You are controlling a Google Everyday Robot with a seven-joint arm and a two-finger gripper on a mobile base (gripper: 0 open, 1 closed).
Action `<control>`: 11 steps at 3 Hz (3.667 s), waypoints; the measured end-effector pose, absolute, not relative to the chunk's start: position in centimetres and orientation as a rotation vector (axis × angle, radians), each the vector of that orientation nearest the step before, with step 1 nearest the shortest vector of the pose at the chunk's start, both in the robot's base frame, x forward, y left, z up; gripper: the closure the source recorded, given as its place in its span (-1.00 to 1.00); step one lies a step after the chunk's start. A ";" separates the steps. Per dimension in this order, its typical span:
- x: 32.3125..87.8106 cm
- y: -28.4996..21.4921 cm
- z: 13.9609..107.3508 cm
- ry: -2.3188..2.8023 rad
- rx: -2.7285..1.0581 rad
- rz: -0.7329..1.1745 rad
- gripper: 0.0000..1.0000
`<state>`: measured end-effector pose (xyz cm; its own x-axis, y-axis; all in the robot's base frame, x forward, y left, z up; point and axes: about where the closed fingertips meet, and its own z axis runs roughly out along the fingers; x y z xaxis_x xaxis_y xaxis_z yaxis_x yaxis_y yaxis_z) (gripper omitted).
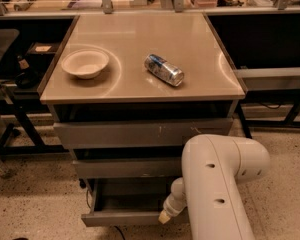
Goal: Open bottom drawer
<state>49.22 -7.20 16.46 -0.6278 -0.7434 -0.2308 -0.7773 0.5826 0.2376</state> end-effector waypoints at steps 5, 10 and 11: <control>43.8 -7.6 16.8 2.767 -1.262 0.512 1.00; 41.5 -7.8 16.9 2.789 -1.239 0.516 1.00; 40.3 -8.2 16.8 2.817 -1.242 0.520 1.00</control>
Offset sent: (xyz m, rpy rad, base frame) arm -0.1474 -0.0259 0.0694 -0.1034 0.0870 -0.2605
